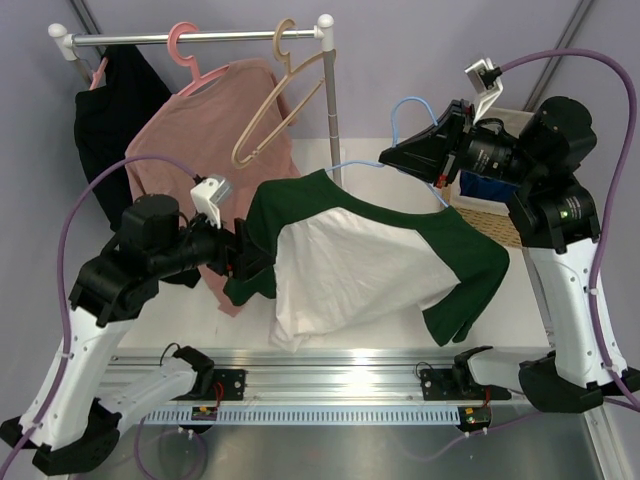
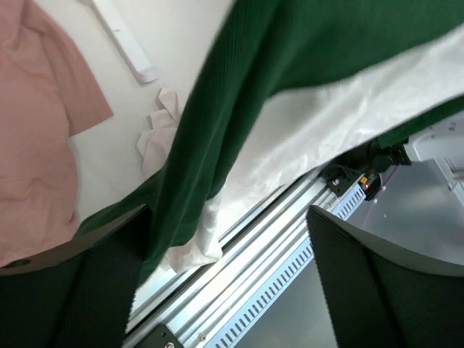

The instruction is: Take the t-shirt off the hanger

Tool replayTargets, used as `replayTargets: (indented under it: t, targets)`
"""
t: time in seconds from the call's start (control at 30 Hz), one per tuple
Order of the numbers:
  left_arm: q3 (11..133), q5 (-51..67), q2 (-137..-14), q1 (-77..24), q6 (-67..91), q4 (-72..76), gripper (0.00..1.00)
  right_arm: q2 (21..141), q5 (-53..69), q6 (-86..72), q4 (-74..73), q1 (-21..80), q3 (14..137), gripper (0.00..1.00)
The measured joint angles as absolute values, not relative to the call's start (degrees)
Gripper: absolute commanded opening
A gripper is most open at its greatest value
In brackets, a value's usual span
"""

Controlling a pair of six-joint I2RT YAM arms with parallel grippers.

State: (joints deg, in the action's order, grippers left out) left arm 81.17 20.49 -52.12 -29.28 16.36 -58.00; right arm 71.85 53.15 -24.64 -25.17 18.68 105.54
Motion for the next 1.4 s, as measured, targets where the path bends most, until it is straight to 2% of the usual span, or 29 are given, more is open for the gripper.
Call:
replayTargets:
  t: [0.03,0.07,0.1,0.43,0.77,0.97,1.4]
  targets:
    - [80.09,21.50,-51.03,-29.28,16.64,-57.10,0.62,71.85,53.52,-24.91,-24.95,18.37,106.00,0.00]
    - [78.89,22.68,-49.87,-29.28,17.10,-55.83,0.26,71.77,54.06,-25.39,-24.40,18.20,106.13,0.00]
    - [77.93,23.73,-49.06,-29.28,17.74,-54.74,0.00,71.68,54.61,-26.11,-23.90,18.15,106.06,0.00]
    - [75.59,23.20,-50.19,-29.26,21.65,-49.74,0.00,71.29,57.34,-31.73,-18.28,18.09,103.50,0.00]
    - [71.11,5.43,-47.24,-29.32,26.15,-54.37,0.00,69.93,47.33,-30.37,-21.37,14.37,103.59,0.00]
    - [67.02,-1.43,-48.73,-29.34,29.63,-56.49,0.00,73.12,45.89,-32.10,-22.02,12.64,105.62,0.00]
    - [67.02,-3.90,-50.68,-29.21,32.60,-59.00,0.00,75.40,39.62,-32.56,-22.26,12.58,105.73,0.00]
